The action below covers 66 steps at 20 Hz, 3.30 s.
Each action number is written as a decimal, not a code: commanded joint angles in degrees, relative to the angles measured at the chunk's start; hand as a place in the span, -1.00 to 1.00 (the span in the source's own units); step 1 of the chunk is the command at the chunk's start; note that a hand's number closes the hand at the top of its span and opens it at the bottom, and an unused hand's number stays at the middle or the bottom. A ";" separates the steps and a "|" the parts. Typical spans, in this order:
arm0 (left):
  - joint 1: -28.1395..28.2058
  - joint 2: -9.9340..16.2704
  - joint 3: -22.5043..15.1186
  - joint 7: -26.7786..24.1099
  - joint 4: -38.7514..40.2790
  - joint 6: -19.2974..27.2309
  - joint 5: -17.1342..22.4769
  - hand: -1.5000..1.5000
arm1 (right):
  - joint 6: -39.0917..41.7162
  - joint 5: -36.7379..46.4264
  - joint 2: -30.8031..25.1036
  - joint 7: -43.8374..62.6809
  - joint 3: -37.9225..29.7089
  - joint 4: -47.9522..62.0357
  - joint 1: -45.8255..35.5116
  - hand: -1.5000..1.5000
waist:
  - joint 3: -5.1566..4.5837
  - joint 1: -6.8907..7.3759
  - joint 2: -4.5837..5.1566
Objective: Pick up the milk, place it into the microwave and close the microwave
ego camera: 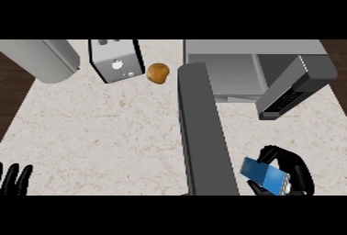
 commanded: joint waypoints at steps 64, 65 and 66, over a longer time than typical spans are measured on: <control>-11.18 2.79 6.03 3.19 5.53 -5.87 2.60 -1.00 | -44.19 6.63 -4.74 10.14 -14.07 56.90 -66.69 1.00 | 0.26 8.59 4.28; -12.23 2.44 5.90 2.71 6.73 -5.67 2.39 -1.00 | -46.18 6.94 -4.29 9.52 -13.93 56.60 -67.30 1.00 | 0.21 8.61 4.44; -12.38 3.15 5.70 2.78 6.05 -6.45 2.46 -1.00 | -47.80 8.38 -5.59 11.57 -12.77 57.39 -68.92 1.00 | 0.13 9.77 4.77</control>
